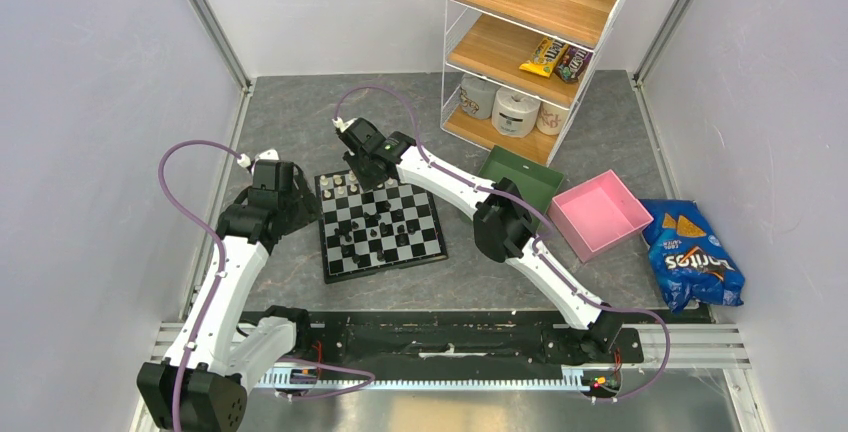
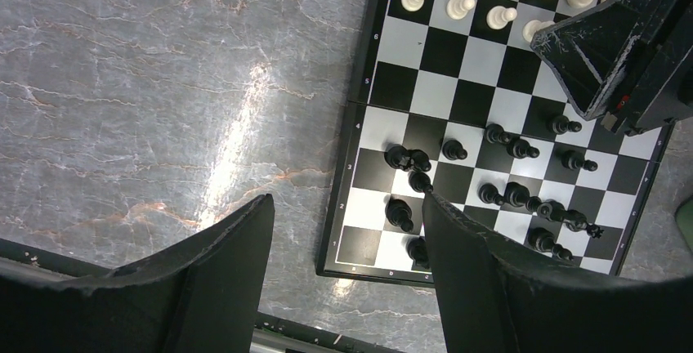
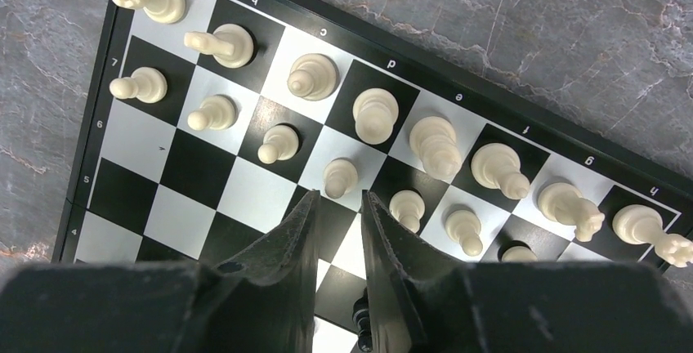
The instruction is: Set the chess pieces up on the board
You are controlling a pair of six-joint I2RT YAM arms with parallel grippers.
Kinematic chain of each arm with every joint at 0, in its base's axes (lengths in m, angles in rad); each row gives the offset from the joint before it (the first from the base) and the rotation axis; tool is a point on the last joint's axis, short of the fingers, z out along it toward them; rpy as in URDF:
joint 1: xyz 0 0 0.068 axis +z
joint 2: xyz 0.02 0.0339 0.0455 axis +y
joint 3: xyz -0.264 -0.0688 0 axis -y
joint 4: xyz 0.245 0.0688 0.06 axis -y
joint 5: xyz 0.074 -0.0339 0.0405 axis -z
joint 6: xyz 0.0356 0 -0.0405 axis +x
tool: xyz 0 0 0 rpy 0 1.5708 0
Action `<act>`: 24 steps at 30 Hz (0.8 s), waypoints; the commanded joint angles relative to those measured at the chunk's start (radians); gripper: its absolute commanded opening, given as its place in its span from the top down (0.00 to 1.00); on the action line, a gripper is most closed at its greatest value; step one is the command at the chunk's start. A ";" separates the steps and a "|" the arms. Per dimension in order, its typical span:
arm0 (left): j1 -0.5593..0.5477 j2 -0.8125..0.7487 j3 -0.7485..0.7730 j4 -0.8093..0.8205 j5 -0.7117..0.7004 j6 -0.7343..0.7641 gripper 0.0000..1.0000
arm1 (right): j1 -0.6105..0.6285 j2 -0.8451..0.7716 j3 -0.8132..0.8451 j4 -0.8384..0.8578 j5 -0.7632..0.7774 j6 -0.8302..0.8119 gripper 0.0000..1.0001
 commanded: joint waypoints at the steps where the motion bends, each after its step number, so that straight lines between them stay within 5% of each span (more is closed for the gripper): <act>1: 0.006 0.000 0.006 0.031 0.003 0.024 0.26 | 0.003 -0.047 0.026 0.007 -0.005 -0.002 0.67; 13: 0.007 -0.014 0.006 0.030 -0.011 0.022 0.26 | 0.003 -0.182 -0.019 0.035 -0.039 -0.010 0.62; 24: 0.008 -0.019 0.007 0.025 -0.035 0.017 0.25 | 0.001 -0.574 -0.475 0.056 0.071 0.061 0.34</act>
